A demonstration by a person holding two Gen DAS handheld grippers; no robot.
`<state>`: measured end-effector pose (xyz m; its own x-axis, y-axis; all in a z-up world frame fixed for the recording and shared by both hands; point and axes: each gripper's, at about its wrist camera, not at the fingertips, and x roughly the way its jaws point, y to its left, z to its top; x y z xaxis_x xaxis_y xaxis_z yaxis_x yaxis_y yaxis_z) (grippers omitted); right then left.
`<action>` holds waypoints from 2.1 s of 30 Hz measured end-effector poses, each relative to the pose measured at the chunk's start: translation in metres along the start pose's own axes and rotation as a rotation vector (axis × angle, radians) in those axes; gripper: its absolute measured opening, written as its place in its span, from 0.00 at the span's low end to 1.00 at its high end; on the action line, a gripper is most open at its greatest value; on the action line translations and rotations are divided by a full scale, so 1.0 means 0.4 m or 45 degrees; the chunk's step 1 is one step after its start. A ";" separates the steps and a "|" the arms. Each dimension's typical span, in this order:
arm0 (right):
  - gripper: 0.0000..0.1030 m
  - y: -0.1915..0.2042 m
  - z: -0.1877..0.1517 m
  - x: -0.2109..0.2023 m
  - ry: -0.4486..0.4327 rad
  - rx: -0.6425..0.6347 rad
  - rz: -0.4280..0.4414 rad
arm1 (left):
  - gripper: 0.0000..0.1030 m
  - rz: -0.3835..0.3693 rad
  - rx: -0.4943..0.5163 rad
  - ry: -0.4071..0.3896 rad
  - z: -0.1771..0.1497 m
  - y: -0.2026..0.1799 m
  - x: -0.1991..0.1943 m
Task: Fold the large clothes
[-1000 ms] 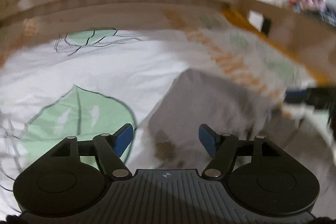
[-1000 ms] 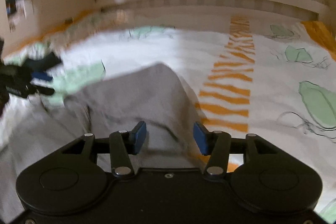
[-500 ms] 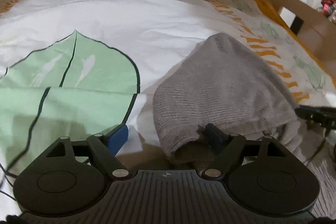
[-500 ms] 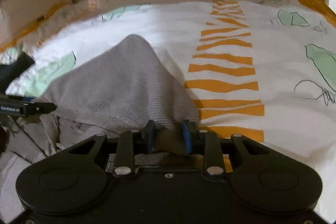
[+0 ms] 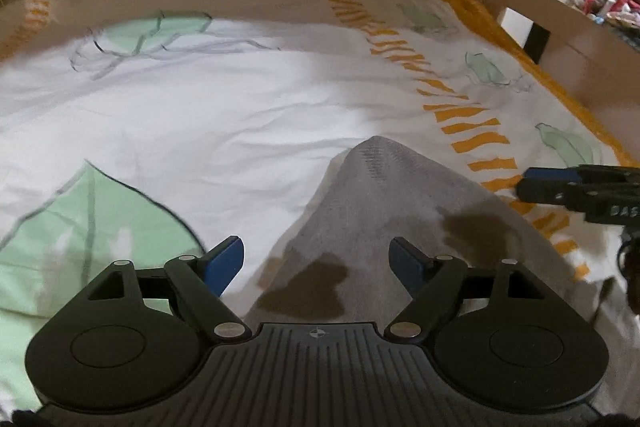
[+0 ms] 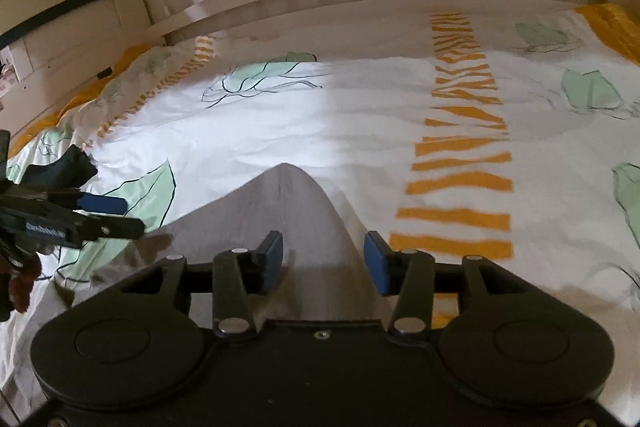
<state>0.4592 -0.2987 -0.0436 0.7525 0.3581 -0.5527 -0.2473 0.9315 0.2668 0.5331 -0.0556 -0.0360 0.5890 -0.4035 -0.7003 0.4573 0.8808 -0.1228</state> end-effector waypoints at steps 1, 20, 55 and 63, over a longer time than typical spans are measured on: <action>0.53 0.001 0.006 0.016 0.009 -0.002 -0.001 | 0.77 -0.012 -0.023 0.012 0.003 0.003 0.016; 0.10 0.038 0.006 0.084 0.020 -0.082 -0.017 | 0.05 -0.065 0.009 -0.118 -0.011 0.007 0.002; 0.59 0.148 -0.358 -0.417 -0.006 0.053 0.082 | 0.59 -0.292 -0.218 -0.190 -0.417 -0.069 -0.420; 0.59 0.111 -0.398 -0.342 0.051 0.355 0.061 | 0.59 -0.229 -0.515 -0.176 -0.415 -0.018 -0.313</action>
<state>0.2481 -0.2963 -0.0818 0.7179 0.4089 -0.5633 -0.1004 0.8616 0.4975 0.3455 0.0299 -0.0640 0.6196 -0.5640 -0.5458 0.2800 0.8085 -0.5177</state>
